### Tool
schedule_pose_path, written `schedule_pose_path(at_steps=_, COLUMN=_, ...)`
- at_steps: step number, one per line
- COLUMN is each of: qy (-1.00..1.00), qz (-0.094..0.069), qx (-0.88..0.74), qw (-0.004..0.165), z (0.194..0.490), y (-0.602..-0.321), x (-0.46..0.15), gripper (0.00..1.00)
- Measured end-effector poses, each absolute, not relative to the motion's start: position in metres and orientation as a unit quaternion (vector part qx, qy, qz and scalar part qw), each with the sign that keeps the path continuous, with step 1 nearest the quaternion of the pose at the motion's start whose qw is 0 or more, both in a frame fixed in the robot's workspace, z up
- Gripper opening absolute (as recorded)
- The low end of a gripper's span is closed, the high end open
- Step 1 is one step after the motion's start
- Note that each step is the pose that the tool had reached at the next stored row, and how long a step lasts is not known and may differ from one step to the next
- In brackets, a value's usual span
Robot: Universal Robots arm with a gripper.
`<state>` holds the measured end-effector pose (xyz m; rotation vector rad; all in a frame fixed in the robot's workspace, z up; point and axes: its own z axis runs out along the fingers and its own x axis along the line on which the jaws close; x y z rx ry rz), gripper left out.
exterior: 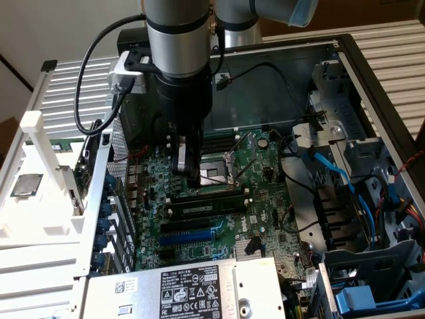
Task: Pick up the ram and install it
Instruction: 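Press down the ram until it locks into place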
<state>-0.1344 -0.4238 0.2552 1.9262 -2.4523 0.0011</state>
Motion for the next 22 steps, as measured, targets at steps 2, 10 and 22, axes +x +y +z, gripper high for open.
schedule_pose_path(at_steps=2, qy=-0.788, qz=0.000, qx=0.615, qw=0.011, z=0.2551, y=-0.4228, x=-0.1327, gripper=0.10)
schedule_pose_path(at_steps=10, qy=-0.800, qz=0.000, qx=0.600, qw=0.011, z=0.2542, y=-0.4198, x=-0.1263, gripper=0.10)
schedule_pose_path(at_steps=22, qy=-0.838, qz=0.004, qx=0.546, qw=0.015, z=0.2542, y=-0.4198, x=-0.1250, gripper=0.10)
